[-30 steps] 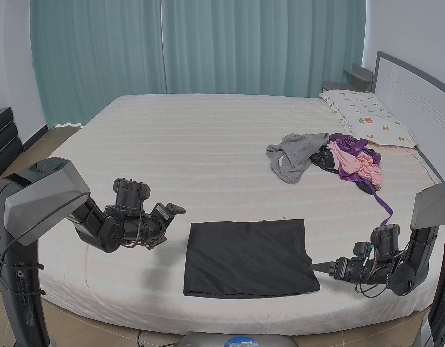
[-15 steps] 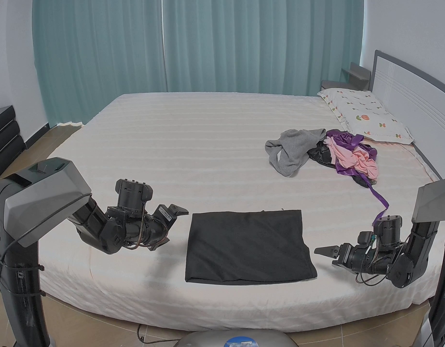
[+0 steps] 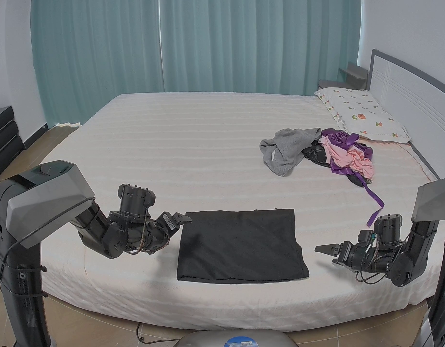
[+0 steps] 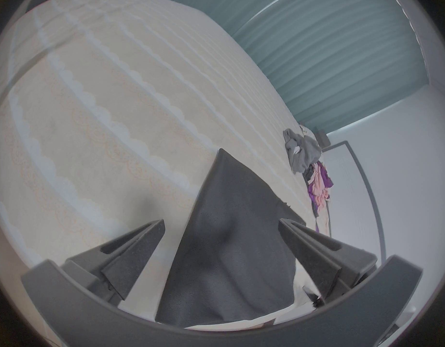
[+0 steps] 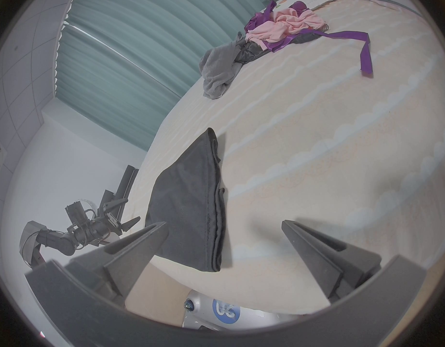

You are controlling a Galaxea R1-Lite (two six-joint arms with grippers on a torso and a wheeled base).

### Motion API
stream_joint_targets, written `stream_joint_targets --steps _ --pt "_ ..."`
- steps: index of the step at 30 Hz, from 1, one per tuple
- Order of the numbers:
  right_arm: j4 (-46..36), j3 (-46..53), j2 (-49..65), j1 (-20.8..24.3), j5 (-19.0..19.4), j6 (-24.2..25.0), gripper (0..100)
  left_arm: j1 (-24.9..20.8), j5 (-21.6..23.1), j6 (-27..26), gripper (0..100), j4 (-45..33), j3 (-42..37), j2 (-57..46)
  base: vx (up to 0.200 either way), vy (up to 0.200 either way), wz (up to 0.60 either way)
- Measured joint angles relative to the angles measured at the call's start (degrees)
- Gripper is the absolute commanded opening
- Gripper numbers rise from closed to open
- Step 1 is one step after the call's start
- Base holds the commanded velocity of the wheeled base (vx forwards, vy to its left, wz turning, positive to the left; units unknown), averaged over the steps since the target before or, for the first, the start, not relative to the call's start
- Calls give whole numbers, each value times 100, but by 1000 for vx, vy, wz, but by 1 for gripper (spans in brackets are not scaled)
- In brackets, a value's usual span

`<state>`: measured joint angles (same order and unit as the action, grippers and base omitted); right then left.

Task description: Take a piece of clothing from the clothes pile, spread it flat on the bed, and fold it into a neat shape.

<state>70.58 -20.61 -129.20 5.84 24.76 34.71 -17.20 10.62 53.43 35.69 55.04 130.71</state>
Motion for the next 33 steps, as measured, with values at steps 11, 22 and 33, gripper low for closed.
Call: stream_joint_targets --steps 11,22,33 --pt "9 -96 -84 22 1 132 100 -35 -33 -1059 100 517 -77 308 0 0 0" --pt "6 -118 -104 63 1 148 100 -261 -96 -1162 100 1097 -118 645 0 0 0" --pt "6 -116 -105 66 1 150 100 -335 -296 -1164 100 1128 24 855 0 0 0"
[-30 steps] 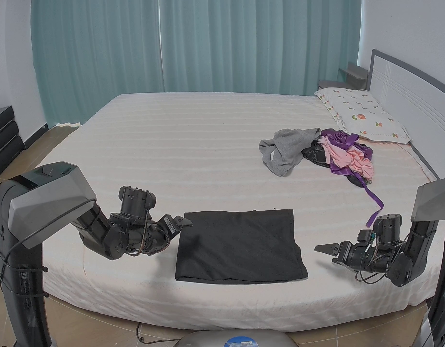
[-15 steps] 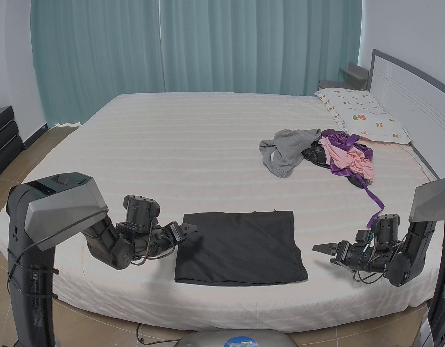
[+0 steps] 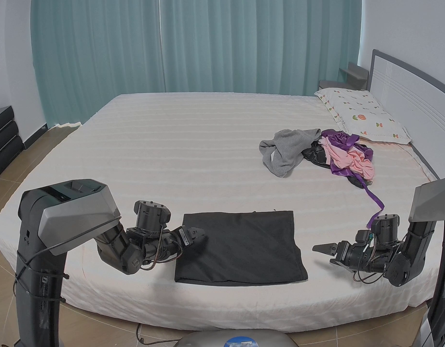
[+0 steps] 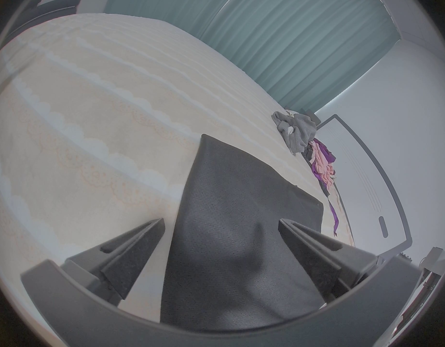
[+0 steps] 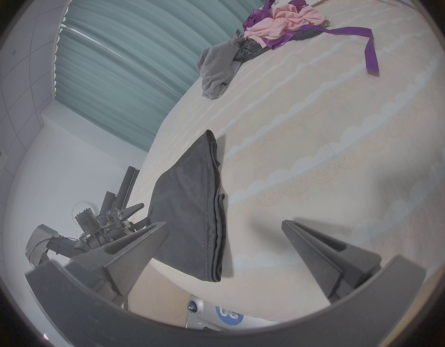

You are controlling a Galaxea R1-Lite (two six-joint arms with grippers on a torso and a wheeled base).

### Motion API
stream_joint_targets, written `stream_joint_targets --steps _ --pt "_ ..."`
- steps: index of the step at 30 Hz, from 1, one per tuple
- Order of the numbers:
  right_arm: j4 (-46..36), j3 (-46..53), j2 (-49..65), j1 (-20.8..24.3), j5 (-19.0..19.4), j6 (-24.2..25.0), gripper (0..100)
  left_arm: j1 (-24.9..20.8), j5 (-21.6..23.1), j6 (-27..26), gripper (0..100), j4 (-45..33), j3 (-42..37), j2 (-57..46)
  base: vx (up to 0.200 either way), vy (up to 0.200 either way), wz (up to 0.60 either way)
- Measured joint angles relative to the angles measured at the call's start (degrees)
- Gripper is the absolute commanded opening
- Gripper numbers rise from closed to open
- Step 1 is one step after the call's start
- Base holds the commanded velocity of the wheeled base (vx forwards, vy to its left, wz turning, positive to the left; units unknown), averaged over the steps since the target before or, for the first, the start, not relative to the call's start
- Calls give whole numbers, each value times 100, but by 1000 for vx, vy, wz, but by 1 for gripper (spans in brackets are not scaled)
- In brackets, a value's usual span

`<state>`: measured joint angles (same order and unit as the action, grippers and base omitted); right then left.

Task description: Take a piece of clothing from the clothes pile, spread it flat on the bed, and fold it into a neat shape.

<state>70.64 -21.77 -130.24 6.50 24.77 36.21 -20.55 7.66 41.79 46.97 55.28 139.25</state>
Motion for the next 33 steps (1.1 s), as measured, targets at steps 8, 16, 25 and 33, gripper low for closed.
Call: stream_joint_targets --steps 8,16,25,33 --pt "2 2 0 0 -6 -2 100 -11 -148 9 0 221 -33 39 0 0 0" --pt "9 28 0 0 -11 -7 100 -20 -255 35 0 317 -104 74 0 0 0" --pt "0 22 -11 0 -12 -7 100 -20 -367 52 0 284 -140 74 0 0 0" --pt "0 4 -35 39 -12 -5 100 -20 -440 57 0 279 -143 72 0 0 0"
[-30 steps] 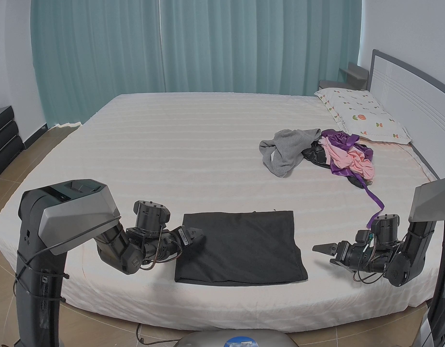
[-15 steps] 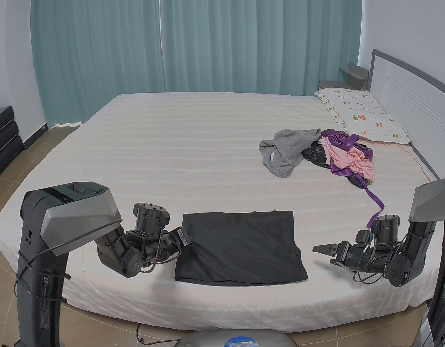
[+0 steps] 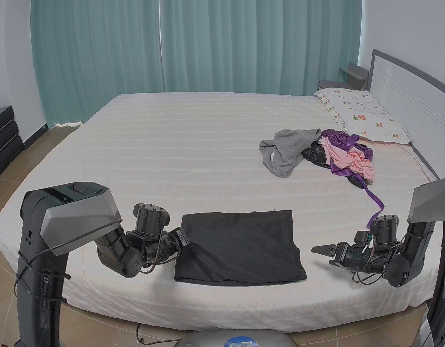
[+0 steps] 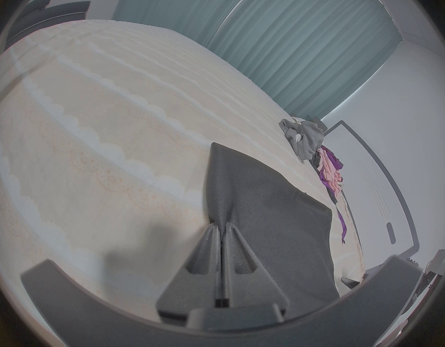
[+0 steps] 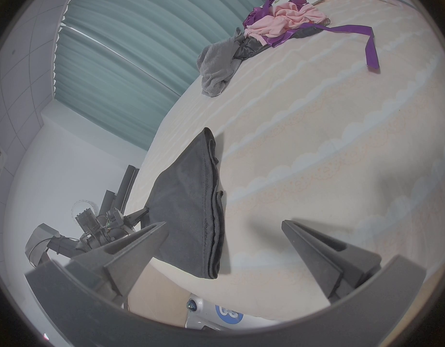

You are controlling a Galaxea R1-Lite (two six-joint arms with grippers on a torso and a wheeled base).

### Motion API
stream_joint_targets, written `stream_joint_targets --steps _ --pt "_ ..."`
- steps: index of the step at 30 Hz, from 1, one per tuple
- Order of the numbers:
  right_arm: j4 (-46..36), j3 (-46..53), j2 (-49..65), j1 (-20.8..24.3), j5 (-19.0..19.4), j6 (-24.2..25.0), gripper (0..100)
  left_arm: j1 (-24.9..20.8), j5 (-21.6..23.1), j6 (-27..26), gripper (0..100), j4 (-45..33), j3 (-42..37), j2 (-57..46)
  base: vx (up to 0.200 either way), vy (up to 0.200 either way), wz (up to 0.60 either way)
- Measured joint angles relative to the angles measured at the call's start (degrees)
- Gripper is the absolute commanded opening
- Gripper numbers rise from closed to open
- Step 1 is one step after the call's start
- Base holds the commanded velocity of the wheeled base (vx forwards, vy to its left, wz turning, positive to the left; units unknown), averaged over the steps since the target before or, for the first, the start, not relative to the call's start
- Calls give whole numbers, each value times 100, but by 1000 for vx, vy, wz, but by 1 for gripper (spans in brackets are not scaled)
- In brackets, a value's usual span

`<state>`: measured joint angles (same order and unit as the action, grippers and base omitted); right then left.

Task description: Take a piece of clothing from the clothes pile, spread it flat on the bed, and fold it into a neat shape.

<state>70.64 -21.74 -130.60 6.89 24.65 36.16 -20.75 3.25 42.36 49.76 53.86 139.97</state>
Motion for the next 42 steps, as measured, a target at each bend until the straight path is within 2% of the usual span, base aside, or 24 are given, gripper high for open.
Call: stream_joint_targets --steps 12,42 --pt "0 2 -38 13 -7 5 100 0 -30 0 0 24 -39 -11 0 0 0" --pt "-77 -315 -60 7 -5 7 100 74 -26 44 0 32 -288 -243 0 200 0"
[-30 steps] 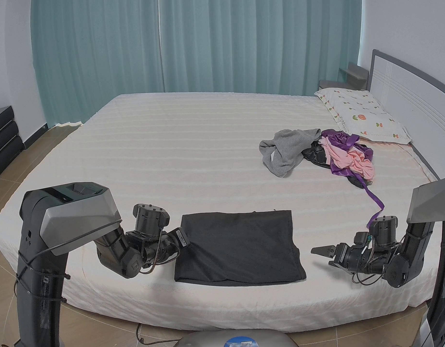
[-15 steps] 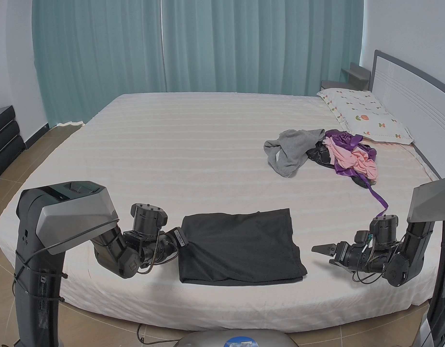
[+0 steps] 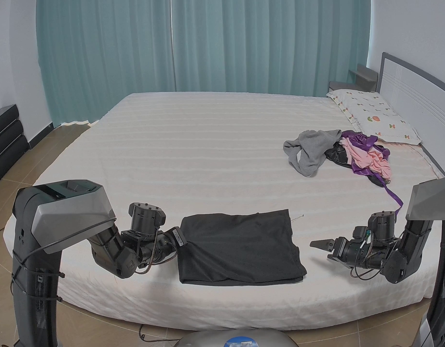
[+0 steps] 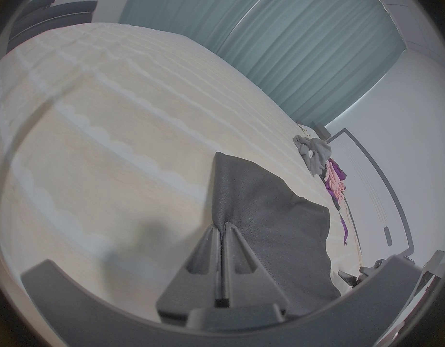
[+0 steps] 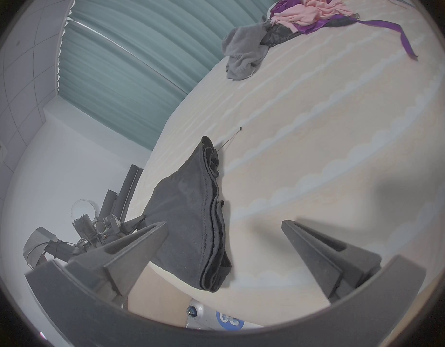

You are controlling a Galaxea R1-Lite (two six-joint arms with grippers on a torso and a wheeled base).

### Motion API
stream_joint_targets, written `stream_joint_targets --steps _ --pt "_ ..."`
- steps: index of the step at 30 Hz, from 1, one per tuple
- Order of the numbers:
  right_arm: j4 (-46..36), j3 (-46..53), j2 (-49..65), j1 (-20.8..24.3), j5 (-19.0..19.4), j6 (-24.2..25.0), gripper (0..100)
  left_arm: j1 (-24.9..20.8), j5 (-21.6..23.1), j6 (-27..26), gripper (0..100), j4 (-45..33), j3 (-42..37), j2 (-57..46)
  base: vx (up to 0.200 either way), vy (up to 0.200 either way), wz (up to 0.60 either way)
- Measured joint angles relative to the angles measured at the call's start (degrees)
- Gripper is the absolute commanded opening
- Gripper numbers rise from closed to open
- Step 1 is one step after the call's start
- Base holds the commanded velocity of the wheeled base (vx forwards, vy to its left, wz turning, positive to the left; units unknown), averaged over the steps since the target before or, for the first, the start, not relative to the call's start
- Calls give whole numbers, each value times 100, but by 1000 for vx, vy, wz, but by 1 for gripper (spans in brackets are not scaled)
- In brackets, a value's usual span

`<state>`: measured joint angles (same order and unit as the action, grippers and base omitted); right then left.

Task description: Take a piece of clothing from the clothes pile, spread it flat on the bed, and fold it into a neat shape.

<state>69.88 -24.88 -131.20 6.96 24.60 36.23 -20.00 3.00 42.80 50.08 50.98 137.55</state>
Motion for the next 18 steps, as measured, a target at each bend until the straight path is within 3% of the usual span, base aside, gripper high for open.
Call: stream_joint_targets --steps 18 --pt "2 -98 -72 52 -13 0 100 107 0 -9 0 -2 -49 -44 0 200 0"
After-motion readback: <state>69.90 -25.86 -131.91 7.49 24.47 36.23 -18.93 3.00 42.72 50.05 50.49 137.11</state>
